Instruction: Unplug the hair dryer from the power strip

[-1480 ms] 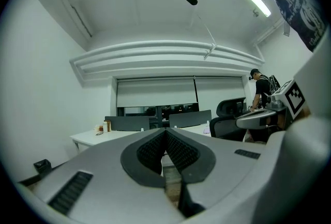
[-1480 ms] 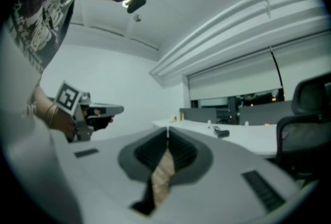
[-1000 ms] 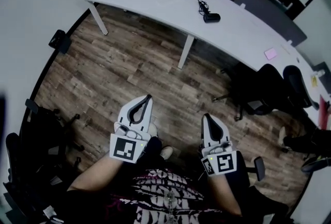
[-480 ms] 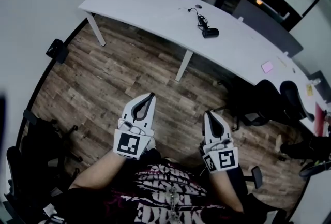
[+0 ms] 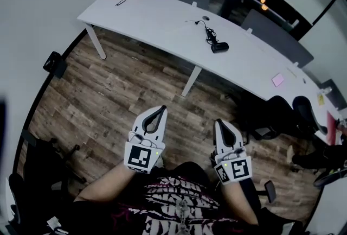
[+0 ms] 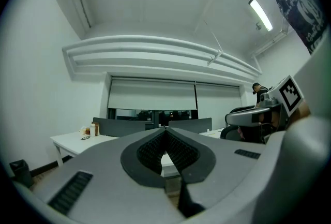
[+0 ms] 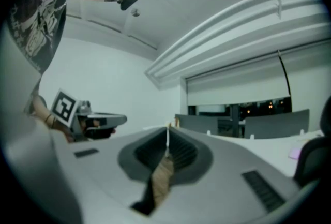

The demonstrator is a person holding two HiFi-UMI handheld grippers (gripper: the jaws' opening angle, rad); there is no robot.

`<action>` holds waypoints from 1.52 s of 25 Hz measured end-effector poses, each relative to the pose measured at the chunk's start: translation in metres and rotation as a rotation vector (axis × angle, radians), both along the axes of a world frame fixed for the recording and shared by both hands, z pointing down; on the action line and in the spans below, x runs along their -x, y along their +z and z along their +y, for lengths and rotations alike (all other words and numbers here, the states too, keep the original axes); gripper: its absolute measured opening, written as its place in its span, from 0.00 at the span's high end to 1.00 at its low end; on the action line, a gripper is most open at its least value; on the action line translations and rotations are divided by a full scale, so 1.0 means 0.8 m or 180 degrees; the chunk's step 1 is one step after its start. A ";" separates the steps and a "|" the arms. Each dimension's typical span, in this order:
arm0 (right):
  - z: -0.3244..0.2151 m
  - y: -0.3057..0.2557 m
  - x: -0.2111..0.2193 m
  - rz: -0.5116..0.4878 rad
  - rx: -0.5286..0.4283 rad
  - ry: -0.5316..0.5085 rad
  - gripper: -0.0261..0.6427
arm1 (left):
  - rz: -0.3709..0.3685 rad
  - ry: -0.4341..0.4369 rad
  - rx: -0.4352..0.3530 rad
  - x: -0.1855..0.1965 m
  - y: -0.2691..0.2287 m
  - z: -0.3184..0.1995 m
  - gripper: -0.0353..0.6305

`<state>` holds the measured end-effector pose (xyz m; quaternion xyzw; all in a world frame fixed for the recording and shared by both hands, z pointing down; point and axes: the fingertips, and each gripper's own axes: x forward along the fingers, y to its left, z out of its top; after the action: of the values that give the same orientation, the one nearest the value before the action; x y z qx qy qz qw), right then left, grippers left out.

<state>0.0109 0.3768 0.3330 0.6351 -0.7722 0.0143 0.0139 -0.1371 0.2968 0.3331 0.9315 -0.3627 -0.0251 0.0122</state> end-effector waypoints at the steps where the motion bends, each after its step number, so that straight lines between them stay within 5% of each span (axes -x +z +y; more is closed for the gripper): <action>1: -0.003 -0.001 0.001 0.0001 0.0004 0.0005 0.91 | 0.0020 -0.0014 0.0002 0.002 -0.002 -0.005 0.91; 22: -0.119 0.039 0.010 -0.0161 0.0197 -0.0284 0.91 | -0.0145 -0.0502 0.0151 0.052 0.025 -0.122 0.91; 31: -0.160 0.043 0.001 -0.0132 0.0267 -0.0386 0.91 | 0.0163 -0.0603 0.0202 0.047 0.024 -0.153 0.91; 38: -0.187 0.046 -0.016 -0.0125 0.0284 -0.0394 0.91 | 0.0067 -0.0518 0.0256 0.020 0.036 -0.171 0.91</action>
<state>0.0234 0.2274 0.3697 0.5845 -0.8087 0.0603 0.0278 -0.1531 0.1604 0.3623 0.8974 -0.4377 -0.0211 0.0513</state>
